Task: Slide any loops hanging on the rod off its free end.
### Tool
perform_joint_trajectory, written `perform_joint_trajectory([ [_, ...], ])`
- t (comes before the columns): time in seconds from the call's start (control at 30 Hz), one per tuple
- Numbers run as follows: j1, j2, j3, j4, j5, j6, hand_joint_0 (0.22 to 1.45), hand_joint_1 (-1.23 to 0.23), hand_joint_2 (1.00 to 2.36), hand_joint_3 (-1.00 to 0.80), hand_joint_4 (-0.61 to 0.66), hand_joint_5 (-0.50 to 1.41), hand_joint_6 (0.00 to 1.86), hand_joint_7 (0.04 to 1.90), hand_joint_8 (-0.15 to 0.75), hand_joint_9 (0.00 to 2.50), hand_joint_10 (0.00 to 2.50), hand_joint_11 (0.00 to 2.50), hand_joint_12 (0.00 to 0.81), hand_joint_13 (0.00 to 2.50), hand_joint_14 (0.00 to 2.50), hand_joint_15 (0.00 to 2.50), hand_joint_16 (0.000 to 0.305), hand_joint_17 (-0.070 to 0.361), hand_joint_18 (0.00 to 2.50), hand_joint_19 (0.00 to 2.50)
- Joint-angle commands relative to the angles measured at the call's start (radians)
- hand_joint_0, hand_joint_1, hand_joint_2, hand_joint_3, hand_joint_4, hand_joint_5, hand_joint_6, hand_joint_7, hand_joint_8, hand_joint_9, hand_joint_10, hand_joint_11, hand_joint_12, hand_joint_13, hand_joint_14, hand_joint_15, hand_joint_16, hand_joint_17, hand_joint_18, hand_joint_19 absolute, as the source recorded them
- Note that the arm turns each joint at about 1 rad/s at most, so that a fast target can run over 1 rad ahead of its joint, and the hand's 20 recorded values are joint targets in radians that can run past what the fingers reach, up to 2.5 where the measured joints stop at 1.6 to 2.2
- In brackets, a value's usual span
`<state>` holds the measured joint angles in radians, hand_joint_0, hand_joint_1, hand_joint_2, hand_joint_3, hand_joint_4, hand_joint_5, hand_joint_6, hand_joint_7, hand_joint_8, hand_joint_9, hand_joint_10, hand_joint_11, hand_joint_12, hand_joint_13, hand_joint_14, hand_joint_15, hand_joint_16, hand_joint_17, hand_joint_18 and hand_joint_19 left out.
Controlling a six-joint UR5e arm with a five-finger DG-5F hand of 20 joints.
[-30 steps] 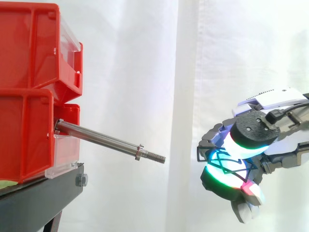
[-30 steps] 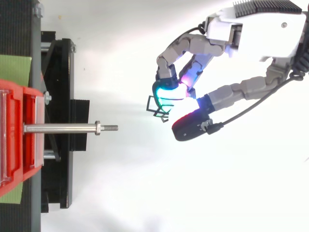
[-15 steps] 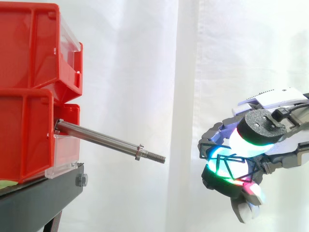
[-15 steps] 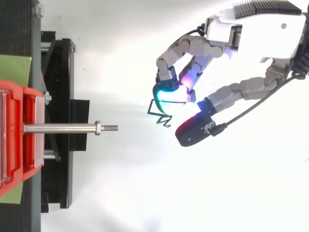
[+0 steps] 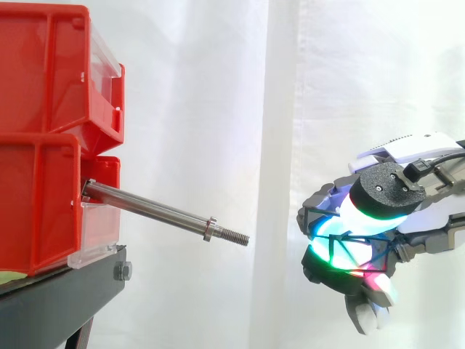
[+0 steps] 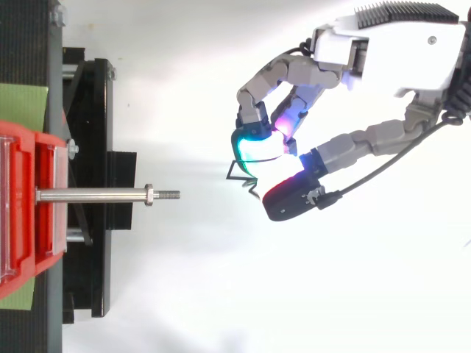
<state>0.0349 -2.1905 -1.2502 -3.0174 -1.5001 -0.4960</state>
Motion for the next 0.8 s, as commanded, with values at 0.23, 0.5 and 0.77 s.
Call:
perform_joint_trajectory([
  [0.23,0.002,0.0,0.0,0.0,0.004,0.0,0.6,-0.54,1.0,-0.5,0.1,-0.14,0.91,1.19,0.297,1.03,0.02,0.73,0.328,0.92,0.02,0.48,0.051,0.115,0.82,0.57],
  [0.5,0.002,0.0,0.0,0.0,0.004,0.0,0.58,-0.7,1.01,-0.09,0.12,-0.13,0.91,1.18,0.353,1.06,0.01,0.73,0.379,0.97,0.01,0.45,0.062,0.139,0.92,0.52],
  [0.77,0.002,0.0,0.0,0.0,0.004,0.0,0.59,-0.68,1.01,-0.29,0.13,-0.14,0.91,1.18,0.31,1.02,0.02,0.74,0.343,0.92,0.02,0.48,0.053,0.119,0.84,0.57],
])
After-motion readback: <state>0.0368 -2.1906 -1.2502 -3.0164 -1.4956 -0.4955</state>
